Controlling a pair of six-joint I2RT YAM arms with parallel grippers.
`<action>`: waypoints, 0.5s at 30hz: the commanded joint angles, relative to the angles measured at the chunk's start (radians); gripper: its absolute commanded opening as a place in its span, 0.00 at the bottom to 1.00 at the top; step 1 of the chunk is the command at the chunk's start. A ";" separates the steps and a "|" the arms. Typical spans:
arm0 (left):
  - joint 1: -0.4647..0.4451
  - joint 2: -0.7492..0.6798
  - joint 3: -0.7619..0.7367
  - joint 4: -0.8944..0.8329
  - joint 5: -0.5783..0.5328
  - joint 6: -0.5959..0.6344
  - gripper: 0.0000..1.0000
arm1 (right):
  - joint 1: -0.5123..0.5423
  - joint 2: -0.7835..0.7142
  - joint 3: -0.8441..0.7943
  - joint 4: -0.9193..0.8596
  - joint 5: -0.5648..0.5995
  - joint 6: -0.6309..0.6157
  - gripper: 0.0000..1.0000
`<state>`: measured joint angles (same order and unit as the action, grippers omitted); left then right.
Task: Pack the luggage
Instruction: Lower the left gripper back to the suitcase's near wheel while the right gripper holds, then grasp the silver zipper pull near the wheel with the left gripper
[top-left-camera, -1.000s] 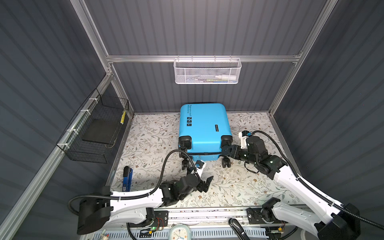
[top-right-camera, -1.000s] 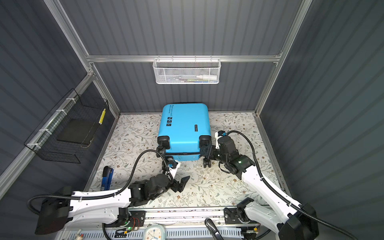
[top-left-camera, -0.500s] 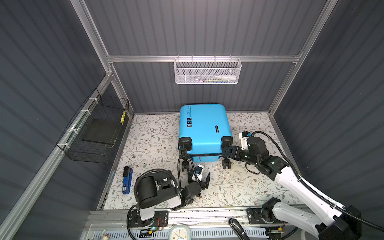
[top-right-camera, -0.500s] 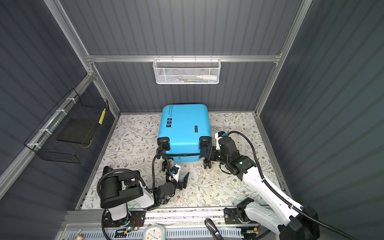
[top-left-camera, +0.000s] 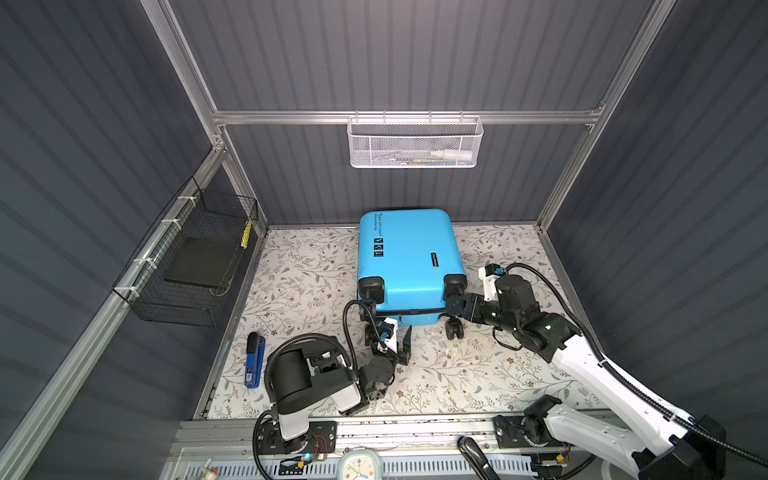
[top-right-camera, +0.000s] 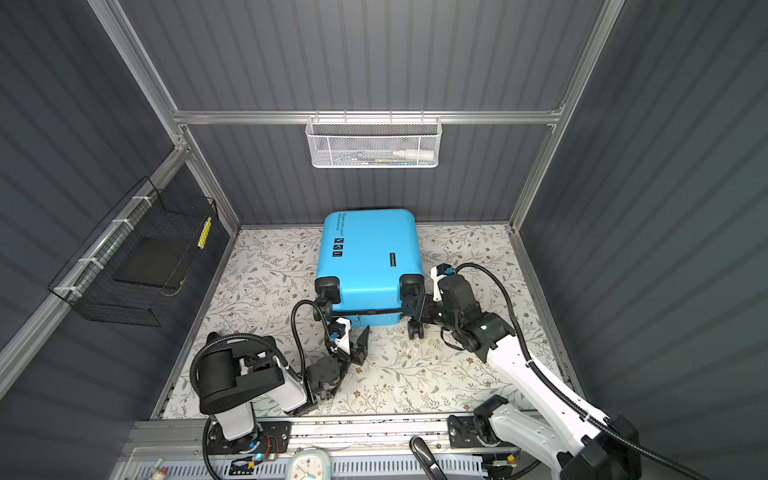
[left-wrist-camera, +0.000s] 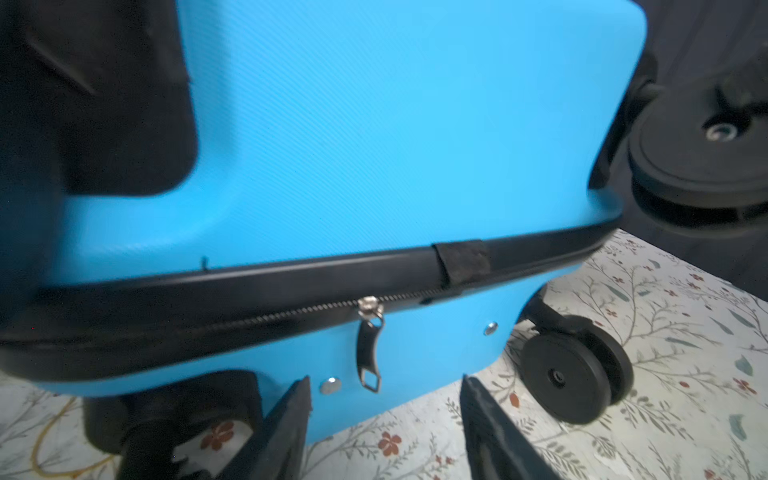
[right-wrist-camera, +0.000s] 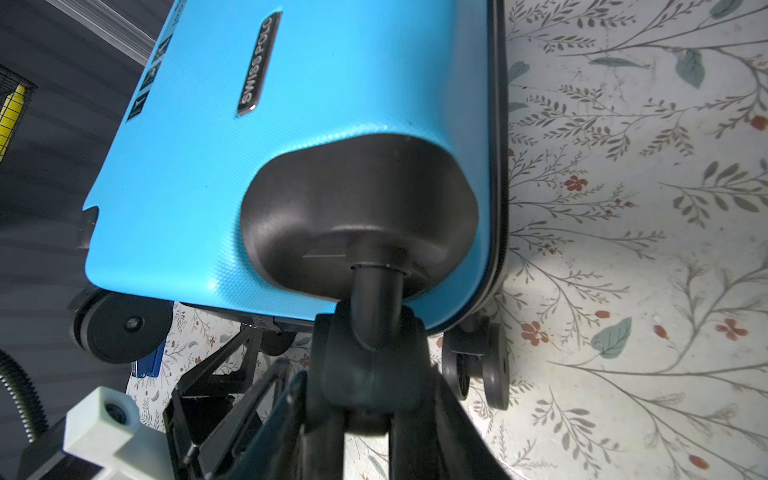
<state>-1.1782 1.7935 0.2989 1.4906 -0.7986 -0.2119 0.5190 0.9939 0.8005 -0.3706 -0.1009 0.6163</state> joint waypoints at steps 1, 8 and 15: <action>0.011 -0.013 -0.001 0.040 0.032 0.026 0.56 | 0.007 0.023 -0.033 -0.122 -0.009 -0.054 0.00; 0.034 0.021 0.026 0.040 0.055 0.018 0.50 | 0.007 0.039 -0.026 -0.119 -0.015 -0.059 0.00; 0.063 0.063 0.052 0.040 0.048 0.000 0.48 | 0.007 0.038 -0.019 -0.126 -0.019 -0.062 0.00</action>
<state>-1.1271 1.8328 0.3298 1.5047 -0.7475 -0.2100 0.5190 1.0012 0.8036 -0.3706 -0.1017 0.6113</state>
